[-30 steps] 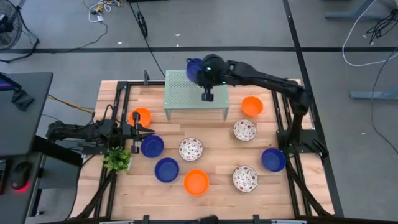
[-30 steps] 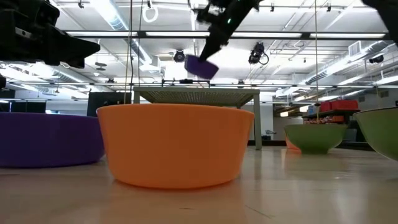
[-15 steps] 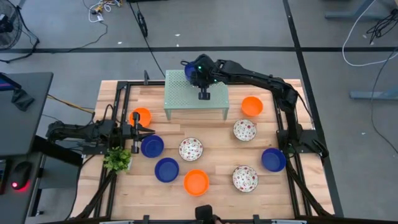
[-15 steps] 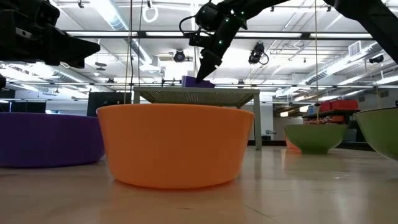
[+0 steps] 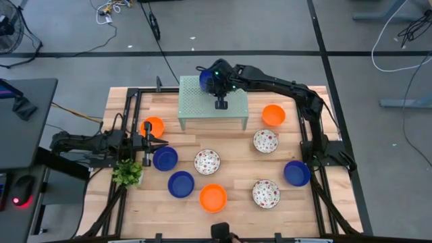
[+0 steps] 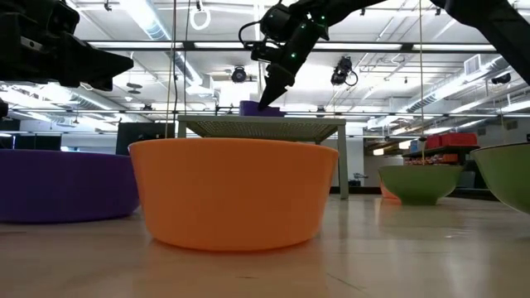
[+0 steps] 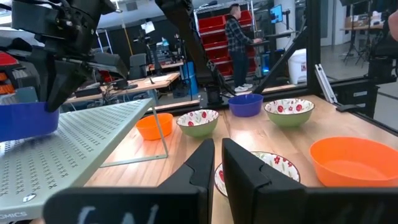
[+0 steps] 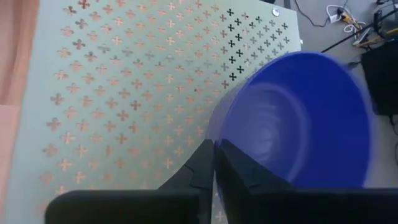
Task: Pick & Place Mini bowls
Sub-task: Put the blue bowl on the shelf, then put the white bowl on the shelf
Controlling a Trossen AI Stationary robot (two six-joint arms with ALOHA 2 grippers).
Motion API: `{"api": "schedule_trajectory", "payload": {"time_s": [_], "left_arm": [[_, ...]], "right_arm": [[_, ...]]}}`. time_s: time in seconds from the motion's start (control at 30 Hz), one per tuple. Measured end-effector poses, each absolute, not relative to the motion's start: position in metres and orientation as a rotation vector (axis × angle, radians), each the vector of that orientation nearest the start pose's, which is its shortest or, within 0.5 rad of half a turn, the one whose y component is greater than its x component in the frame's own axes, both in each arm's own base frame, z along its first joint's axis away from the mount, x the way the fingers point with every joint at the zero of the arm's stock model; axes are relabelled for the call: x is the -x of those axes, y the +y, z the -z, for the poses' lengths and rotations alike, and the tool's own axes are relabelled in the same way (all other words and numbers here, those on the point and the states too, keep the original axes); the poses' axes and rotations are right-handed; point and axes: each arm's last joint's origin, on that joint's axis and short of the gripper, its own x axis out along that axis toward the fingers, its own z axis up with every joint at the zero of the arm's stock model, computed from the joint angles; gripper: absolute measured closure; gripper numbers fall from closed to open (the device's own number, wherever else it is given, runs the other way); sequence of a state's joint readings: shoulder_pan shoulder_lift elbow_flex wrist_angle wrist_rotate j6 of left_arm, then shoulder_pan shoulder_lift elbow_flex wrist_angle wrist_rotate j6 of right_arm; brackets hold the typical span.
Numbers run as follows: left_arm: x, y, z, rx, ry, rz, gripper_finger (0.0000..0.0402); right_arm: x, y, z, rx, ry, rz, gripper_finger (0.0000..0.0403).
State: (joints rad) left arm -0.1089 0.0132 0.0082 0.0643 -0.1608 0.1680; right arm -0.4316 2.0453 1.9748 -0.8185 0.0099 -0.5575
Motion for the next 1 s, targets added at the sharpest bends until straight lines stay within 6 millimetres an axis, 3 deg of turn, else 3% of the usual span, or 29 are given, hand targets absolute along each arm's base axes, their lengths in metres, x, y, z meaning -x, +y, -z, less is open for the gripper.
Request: {"api": "schedule_trajectory", "payload": {"time_s": [0.33, 0.6, 0.8, 1.0], "left_arm": [[-0.097, -0.006, -0.172, -0.16, -0.055, -0.057, 0.0365], [-0.097, -0.006, -0.171, -0.16, -0.054, -0.057, 0.0365], [-0.097, -0.006, -0.171, -0.16, -0.055, -0.057, 0.0365], [-0.097, -0.006, -0.171, -0.16, -0.054, -0.057, 0.0365]], "right_arm": [[-0.409, -0.191, -0.304, 0.351, 0.976, 0.211, 0.0343], [-0.408, -0.185, -0.312, 0.336, 0.951, 0.226, 0.0289], [-0.401, -0.139, -0.344, 0.28, 0.896, 0.191, 0.0262], [-0.388, -0.058, -0.364, 0.222, 0.918, -0.054, 0.0261]]}}
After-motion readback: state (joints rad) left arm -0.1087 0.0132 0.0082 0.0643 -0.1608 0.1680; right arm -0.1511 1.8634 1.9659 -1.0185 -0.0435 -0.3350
